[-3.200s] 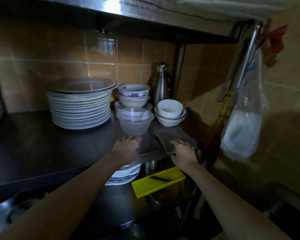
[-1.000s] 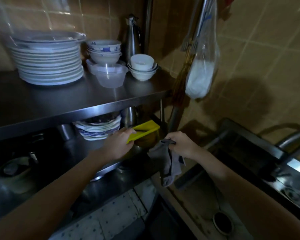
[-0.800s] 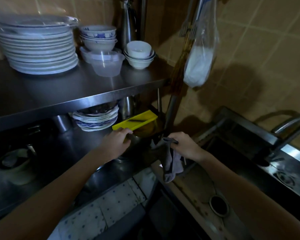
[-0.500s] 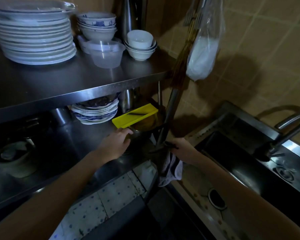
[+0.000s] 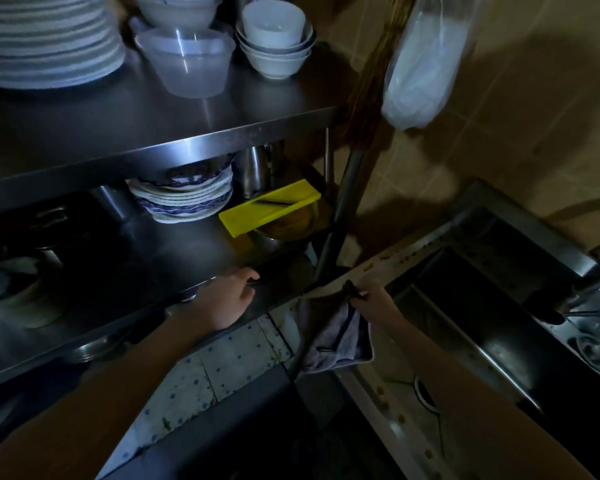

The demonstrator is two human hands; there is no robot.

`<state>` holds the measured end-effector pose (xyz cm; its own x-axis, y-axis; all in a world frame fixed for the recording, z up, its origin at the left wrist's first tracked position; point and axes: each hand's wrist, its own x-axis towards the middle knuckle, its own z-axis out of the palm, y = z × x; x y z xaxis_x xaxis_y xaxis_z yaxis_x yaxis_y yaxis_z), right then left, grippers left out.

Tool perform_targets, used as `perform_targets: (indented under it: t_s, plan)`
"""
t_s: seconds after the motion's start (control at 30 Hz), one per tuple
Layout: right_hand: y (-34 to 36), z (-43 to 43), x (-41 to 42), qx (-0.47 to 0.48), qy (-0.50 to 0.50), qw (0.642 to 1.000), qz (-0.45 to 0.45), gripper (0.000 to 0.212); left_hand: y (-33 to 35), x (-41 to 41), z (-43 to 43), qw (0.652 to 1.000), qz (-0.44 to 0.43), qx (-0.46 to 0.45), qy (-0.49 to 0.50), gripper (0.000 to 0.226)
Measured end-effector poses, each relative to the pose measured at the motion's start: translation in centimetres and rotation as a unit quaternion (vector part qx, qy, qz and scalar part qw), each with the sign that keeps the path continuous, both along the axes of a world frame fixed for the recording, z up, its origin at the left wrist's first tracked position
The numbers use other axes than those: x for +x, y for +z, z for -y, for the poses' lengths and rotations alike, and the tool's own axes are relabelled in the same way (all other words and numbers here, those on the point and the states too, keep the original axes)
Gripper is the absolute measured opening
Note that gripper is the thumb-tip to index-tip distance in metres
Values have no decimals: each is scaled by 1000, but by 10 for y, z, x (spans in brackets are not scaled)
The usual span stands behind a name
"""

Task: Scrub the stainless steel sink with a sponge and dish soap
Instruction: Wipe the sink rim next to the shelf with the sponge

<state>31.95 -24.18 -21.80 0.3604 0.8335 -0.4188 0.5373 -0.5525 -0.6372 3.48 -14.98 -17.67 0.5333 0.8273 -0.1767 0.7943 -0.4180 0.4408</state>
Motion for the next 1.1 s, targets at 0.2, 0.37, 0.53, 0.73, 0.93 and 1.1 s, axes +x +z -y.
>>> perform_targets:
  t_s: [0.2,0.37,0.53,0.73,0.93,1.1]
  plan:
    - [-26,18,-11,-10,23,998,48,86,-8,24,8,1000,20,-20,2,32]
    - [-37,31,-23,23,-6,999,27,94,-16,28,10,998,36,-37,26,31]
    - [-37,32,-21,63,-40,997,-12,90,-20,25,13,997,41,-57,41,30]
    - [-22,38,-25,87,-67,994,-11,80,-26,21,25,996,16,-68,55,31]
    - [-12,46,-56,141,46,985,87,70,-29,15,38,996,14,-75,54,32]
    - [-9,44,-83,60,164,951,255,65,-31,8,49,996,1,-70,59,33]
